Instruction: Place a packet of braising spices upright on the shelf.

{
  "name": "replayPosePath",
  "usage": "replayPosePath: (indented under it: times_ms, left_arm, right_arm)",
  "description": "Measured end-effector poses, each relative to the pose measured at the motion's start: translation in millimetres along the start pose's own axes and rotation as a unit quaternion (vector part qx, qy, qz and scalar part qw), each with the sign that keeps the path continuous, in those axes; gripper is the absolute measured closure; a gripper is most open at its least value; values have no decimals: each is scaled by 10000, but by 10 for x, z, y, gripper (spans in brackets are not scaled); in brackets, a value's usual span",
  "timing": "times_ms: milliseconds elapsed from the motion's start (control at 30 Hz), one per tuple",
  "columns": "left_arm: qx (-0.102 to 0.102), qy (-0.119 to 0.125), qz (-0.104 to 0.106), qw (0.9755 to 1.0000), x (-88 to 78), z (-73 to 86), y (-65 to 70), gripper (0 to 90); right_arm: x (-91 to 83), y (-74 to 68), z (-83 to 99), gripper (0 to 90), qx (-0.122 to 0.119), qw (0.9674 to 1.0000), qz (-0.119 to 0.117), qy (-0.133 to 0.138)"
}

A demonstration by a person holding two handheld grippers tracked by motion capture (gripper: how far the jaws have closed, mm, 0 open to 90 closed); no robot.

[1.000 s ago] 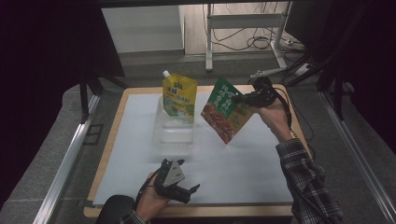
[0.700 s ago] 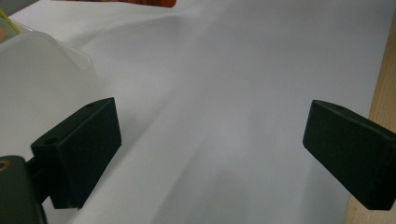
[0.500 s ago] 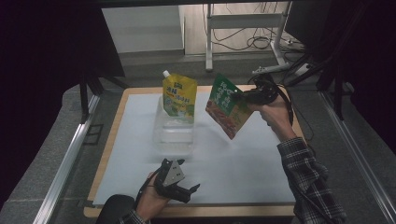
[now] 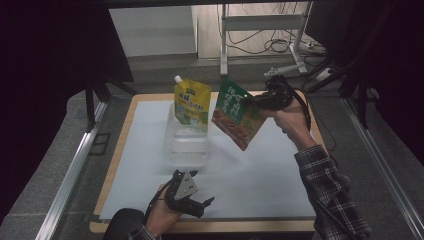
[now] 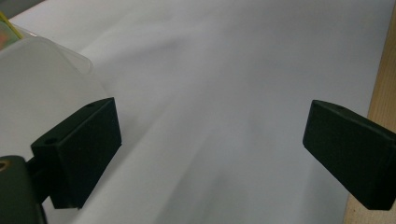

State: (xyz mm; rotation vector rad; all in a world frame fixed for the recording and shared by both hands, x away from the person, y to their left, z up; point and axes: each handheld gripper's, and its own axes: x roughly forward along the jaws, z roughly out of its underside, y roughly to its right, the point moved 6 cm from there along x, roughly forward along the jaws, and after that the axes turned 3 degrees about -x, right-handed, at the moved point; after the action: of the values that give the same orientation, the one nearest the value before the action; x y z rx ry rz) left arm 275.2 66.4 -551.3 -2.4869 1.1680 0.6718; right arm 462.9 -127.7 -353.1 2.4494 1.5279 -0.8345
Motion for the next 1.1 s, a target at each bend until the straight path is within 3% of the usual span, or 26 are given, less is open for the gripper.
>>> replayPosePath:
  times_ms: [367,1100]
  left_arm:
    - [-17,29,-19,10000,-6,-6,-3,42]
    - [-47,75,20,10000,-19,-14,-6,41]
  right_arm:
    - [52,-101,-143,892,-125,9998,-158,-1]
    - [438,-283,-507,891,-403,9978,-519,-79]
